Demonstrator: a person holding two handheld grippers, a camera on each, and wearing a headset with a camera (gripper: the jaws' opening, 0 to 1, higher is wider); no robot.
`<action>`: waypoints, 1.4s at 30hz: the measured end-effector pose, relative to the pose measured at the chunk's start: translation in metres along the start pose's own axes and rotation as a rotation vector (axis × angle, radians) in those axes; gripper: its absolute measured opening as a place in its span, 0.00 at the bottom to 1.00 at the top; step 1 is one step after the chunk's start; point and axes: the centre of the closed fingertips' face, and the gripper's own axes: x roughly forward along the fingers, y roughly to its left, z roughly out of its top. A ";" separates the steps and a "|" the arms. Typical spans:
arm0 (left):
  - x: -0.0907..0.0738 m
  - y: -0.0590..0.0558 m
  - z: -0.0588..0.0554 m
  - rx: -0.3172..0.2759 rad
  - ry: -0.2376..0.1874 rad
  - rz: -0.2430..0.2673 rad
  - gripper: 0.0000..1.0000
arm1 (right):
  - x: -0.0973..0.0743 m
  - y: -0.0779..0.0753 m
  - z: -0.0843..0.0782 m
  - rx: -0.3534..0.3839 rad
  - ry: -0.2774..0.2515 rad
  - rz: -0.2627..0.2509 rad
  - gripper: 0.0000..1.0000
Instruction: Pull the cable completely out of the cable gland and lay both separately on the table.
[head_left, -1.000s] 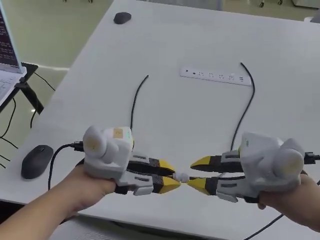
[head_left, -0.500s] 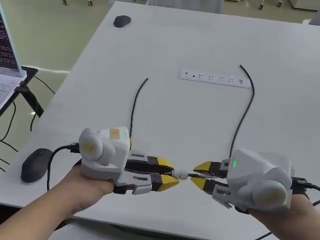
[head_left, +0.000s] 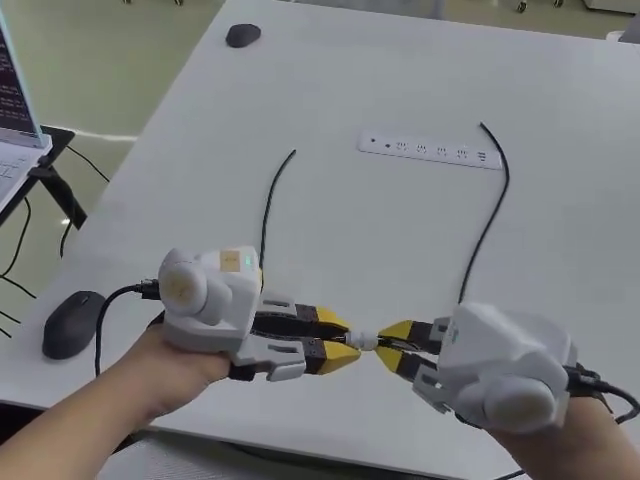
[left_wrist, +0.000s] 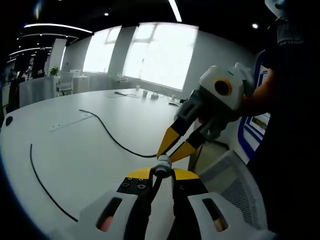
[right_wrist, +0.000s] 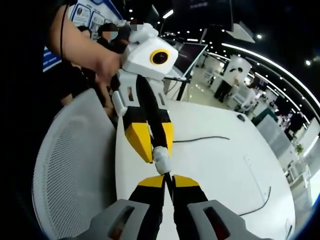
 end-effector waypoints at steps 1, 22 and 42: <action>0.000 0.000 0.000 -0.003 0.003 0.001 0.14 | 0.000 0.000 0.000 -0.001 0.002 0.001 0.00; 0.003 0.006 -0.002 0.003 0.010 0.029 0.14 | 0.003 -0.004 -0.006 0.058 -0.004 0.001 0.00; 0.002 0.009 0.000 -0.022 -0.003 0.043 0.14 | 0.001 -0.013 -0.020 0.169 -0.003 -0.039 0.00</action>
